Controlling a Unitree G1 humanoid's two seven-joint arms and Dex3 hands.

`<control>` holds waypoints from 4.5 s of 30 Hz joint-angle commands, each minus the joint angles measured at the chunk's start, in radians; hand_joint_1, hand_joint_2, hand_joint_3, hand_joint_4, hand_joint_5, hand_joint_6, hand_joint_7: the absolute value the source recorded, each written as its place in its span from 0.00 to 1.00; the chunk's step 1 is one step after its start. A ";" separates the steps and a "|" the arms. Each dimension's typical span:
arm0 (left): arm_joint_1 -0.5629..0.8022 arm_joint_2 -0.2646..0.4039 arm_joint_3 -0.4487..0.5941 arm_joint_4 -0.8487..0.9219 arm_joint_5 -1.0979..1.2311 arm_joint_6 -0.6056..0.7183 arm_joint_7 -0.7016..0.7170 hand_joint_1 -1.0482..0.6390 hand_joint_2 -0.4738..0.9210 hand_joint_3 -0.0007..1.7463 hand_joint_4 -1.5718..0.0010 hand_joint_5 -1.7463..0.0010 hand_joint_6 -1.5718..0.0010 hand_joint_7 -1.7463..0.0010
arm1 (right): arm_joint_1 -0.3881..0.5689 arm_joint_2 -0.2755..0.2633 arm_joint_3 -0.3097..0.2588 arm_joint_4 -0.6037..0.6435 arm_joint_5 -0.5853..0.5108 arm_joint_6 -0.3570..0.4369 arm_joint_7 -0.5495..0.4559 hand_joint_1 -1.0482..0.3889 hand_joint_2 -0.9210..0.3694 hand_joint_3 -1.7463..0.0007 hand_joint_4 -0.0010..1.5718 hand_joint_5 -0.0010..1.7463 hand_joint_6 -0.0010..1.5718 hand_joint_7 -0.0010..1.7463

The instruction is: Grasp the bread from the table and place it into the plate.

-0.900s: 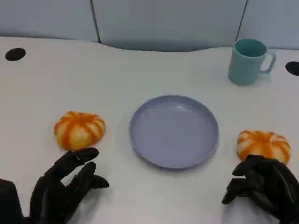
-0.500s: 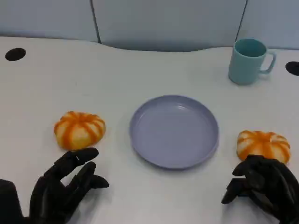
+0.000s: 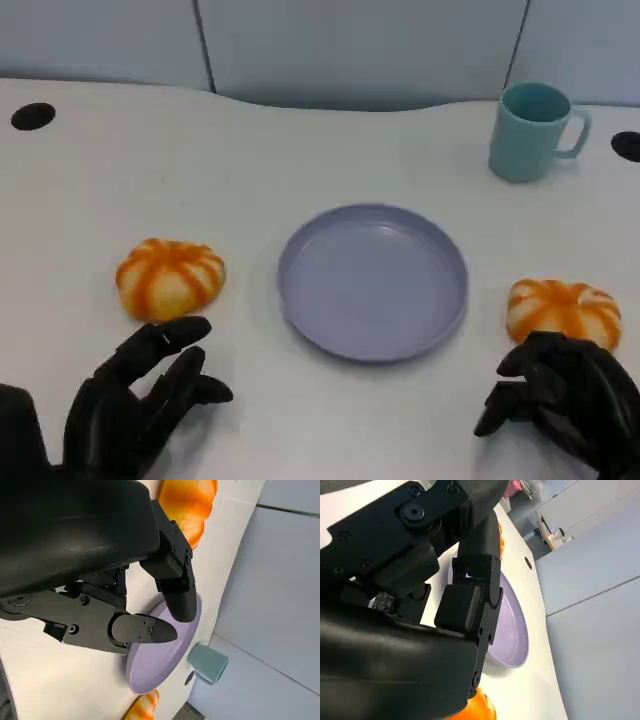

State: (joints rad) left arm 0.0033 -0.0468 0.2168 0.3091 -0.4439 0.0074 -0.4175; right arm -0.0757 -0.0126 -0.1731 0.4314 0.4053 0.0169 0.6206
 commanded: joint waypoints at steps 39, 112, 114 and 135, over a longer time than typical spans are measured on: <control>-0.206 0.419 -0.229 0.008 1.109 -0.553 0.520 0.25 1.00 0.01 0.95 0.84 0.83 1.00 | 0.003 -0.012 0.001 -0.003 0.010 -0.001 0.005 0.07 0.19 1.00 0.90 0.40 0.90 0.30; -0.908 0.260 -0.830 1.041 1.235 -0.114 0.525 0.41 0.94 0.00 0.76 0.94 0.71 0.97 | 0.094 -0.007 0.009 -0.127 0.048 0.058 0.014 0.06 0.19 1.00 0.90 0.38 0.91 0.25; -0.901 0.263 -0.821 1.044 1.226 -0.120 0.540 0.45 0.97 0.01 0.70 0.94 0.66 0.98 | 0.099 -0.008 0.010 -0.133 0.049 0.057 0.016 0.06 0.19 1.00 0.90 0.38 0.91 0.25; -0.825 0.277 -0.767 1.050 1.165 -0.189 0.746 0.46 1.00 0.22 0.54 0.38 0.30 0.95 | 0.118 -0.007 0.007 -0.159 0.048 0.056 0.006 0.06 0.18 1.00 0.94 0.33 0.93 0.20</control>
State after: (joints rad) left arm -0.8621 0.2134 -0.5683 1.3438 0.7434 -0.1691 0.3360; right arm 0.0298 -0.0094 -0.1605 0.2845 0.4439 0.0704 0.6313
